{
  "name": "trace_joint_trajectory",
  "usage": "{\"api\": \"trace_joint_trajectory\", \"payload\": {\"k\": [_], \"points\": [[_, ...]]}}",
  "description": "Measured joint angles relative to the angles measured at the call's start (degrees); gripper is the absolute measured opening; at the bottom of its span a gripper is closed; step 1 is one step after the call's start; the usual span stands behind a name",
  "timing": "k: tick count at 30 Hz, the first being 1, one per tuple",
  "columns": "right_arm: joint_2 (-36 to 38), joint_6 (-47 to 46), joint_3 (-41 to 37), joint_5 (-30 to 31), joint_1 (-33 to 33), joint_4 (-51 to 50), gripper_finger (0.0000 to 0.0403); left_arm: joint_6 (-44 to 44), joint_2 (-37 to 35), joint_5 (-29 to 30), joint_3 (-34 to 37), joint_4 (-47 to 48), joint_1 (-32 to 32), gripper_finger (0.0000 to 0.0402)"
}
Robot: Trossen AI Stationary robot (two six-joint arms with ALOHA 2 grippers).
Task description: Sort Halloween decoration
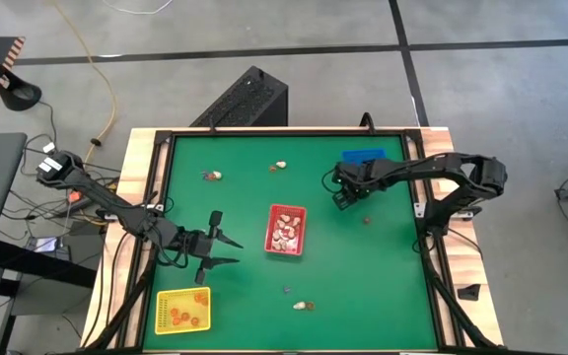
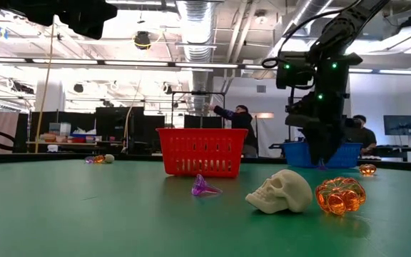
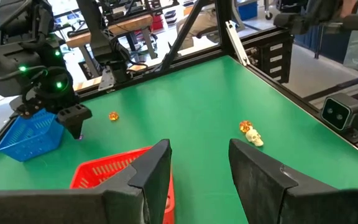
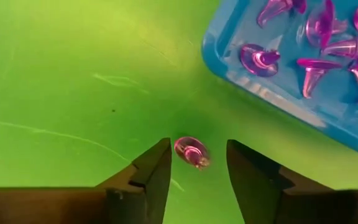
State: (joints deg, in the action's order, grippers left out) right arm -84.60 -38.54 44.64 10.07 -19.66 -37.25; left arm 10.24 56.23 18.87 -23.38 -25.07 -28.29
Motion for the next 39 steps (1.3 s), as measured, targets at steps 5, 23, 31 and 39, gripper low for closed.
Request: {"api": "trace_joint_trajectory", "payload": {"k": [5, 23, 31, 39], "points": [[-0.02, -0.02, 0.0, -1.0, 0.0, 0.03, 0.0138, 0.09, 0.0, 0.0, 0.0, 0.03, 0.0, 0.0153], [-0.06, 2.15, 3.15, -4.88, 0.52, -3.77, 0.0018, 0.48, 0.0, 0.0, 0.0, 0.03, 0.0, 0.0153], [-0.06, 6.9, 14.64, -3.13, 1.14, -14.2, 0.0035, 0.48, 0.0, -0.02, 0.0, 0.1, 0.0, 0.0153], [-0.04, 8.82, 26.02, 4.95, -2.26, -22.44, 0.0027, 0.48, 0.0, -0.02, 0.0, 0.1, -0.02, 0.0153]]}}
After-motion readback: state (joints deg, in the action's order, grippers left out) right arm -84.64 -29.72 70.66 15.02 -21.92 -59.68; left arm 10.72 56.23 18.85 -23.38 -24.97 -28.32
